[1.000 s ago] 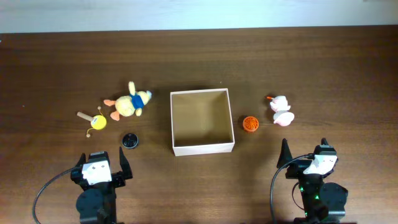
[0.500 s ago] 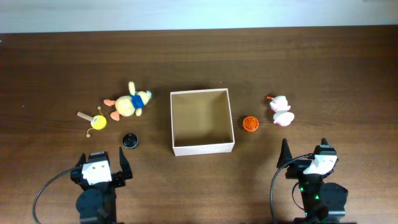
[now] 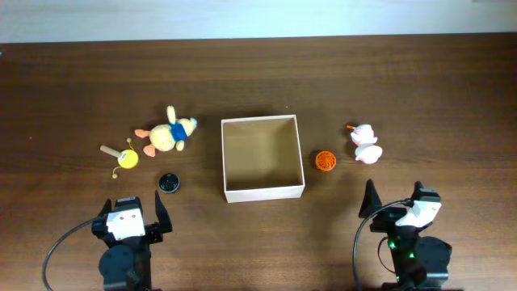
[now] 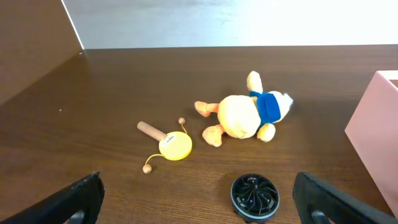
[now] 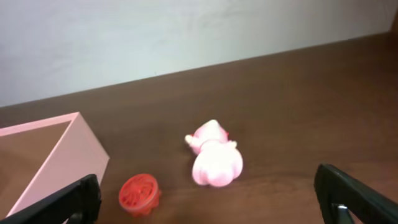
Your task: Pack container
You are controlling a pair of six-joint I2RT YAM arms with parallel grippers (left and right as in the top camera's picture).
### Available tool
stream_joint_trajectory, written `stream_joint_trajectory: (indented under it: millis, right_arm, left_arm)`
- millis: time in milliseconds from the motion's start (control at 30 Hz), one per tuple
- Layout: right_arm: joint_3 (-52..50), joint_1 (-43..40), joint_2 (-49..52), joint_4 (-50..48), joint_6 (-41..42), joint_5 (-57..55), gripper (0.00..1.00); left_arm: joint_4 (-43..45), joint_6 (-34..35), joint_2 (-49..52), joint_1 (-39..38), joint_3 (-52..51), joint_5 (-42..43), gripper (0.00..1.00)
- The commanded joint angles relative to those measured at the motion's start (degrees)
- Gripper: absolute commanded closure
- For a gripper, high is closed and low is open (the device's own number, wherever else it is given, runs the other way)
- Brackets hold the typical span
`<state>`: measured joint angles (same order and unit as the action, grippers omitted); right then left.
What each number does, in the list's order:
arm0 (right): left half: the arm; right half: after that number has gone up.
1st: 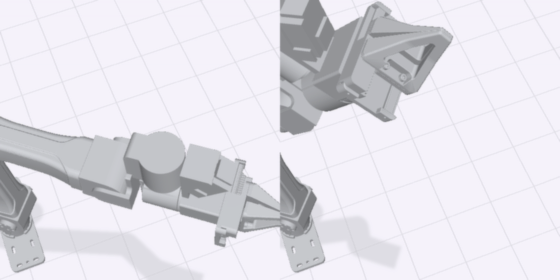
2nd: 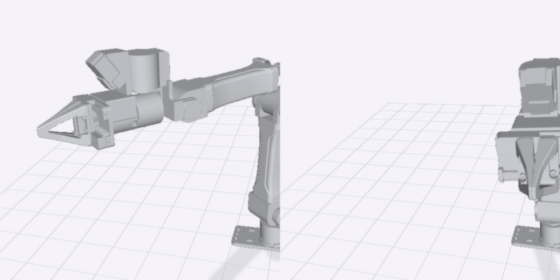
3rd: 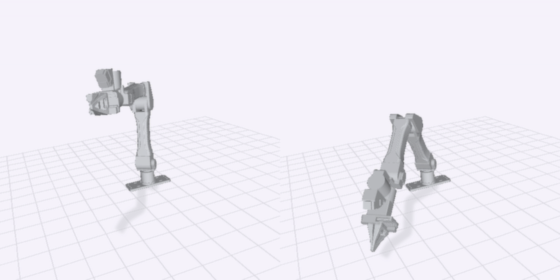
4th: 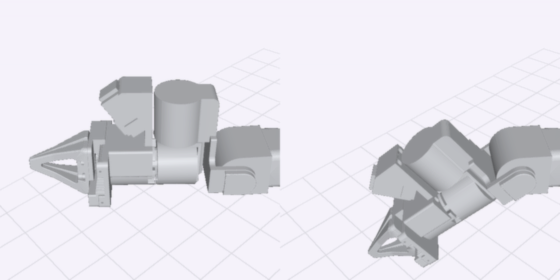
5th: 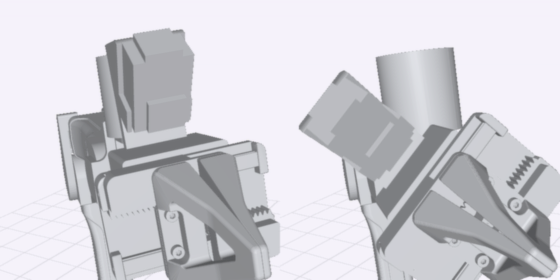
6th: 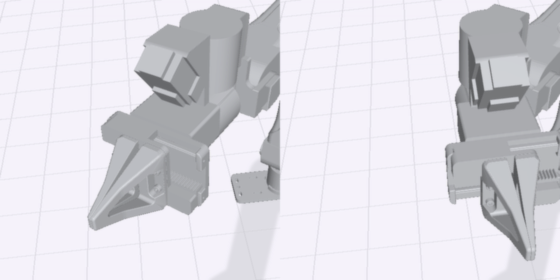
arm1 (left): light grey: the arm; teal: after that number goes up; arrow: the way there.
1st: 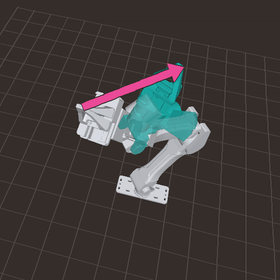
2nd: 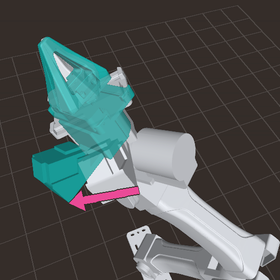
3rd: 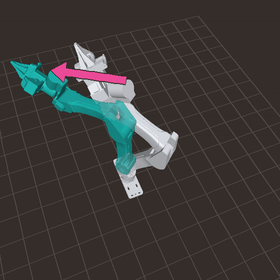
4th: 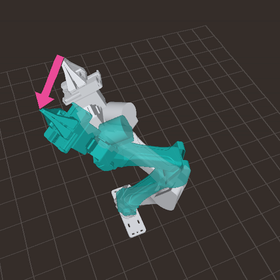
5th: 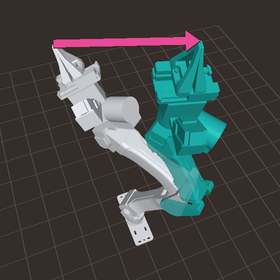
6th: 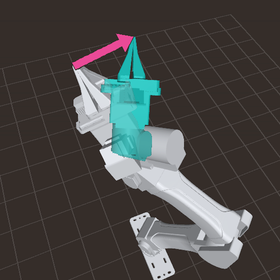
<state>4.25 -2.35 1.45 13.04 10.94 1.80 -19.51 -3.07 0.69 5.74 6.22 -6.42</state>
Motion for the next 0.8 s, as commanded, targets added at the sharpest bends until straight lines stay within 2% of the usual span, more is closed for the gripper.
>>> stream_joint_trajectory:
  millis: [0, 167, 367, 567, 767]
  right_arm:
    - [2.08, 0.46, 0.44, 3.72, 1.62, 3.43, 0.01]
    - [7.5, 0.46, 3.21, 10.19, 1.6, 3.61, 0.01]
    - [15.87, 0.46, 12.35, 13.4, 1.55, 3.54, 0.01]
    - [28.79, 0.46, 28.81, 21.0, 1.36, 3.56, 0.01]
    - [47.71, 0.46, 49.0, 35.1, -1.31, 3.56, 0.01]
  left_arm:
    - [0.02, -0.92, -0.35, 0.09, -0.24, -0.46, 0.01]
    - [0.02, -0.92, -0.35, 0.09, -0.24, -0.46, 0.01]
    - [0.02, -0.92, -0.35, 0.09, -0.24, -0.46, 0.01]
    - [0.02, -0.92, -0.35, 0.09, -0.24, -0.46, 0.01]
    - [0.02, -0.92, -0.35, 0.09, -0.24, -0.46, 0.01]
